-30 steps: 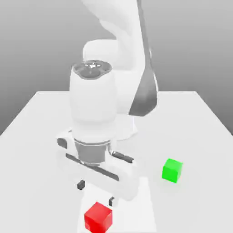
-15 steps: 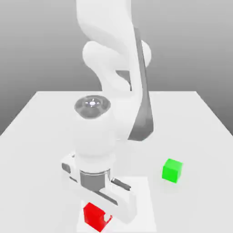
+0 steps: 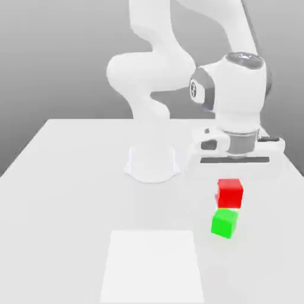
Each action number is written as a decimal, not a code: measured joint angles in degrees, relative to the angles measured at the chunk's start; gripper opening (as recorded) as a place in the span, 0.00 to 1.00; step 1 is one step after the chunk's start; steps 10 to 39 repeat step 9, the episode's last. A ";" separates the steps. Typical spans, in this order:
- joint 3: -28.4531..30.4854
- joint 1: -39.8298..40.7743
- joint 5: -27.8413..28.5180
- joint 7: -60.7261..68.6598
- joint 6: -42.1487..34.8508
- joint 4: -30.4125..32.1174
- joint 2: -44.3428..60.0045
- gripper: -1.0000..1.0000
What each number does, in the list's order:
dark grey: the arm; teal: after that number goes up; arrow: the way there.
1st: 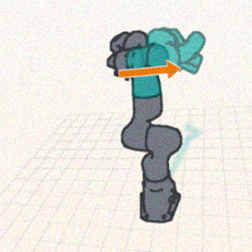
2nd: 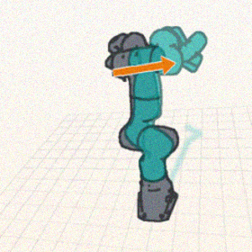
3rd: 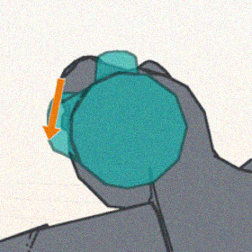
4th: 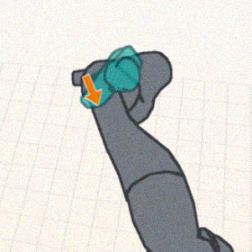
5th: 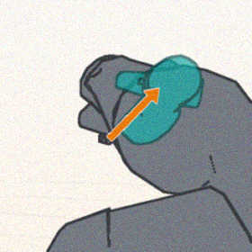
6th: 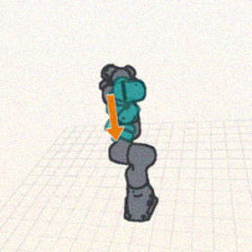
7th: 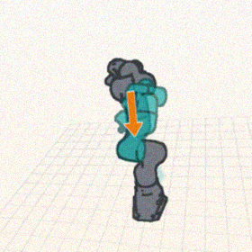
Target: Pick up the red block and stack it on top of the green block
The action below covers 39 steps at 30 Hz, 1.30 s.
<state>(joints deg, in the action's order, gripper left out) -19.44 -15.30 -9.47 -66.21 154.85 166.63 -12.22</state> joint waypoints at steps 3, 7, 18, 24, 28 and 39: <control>-0.96 1.18 3.28 -2.22 5.07 0.28 4.85 0.00; -0.56 3.21 11.26 -7.70 12.50 0.17 12.76 1.00; -0.57 4.10 11.26 -7.71 12.50 0.17 12.76 1.00; -0.57 4.10 11.26 -7.71 12.50 0.17 12.76 1.00; -0.57 4.10 11.26 -7.71 12.50 0.17 12.76 1.00; -0.57 4.10 11.26 -7.71 12.50 0.17 12.76 1.00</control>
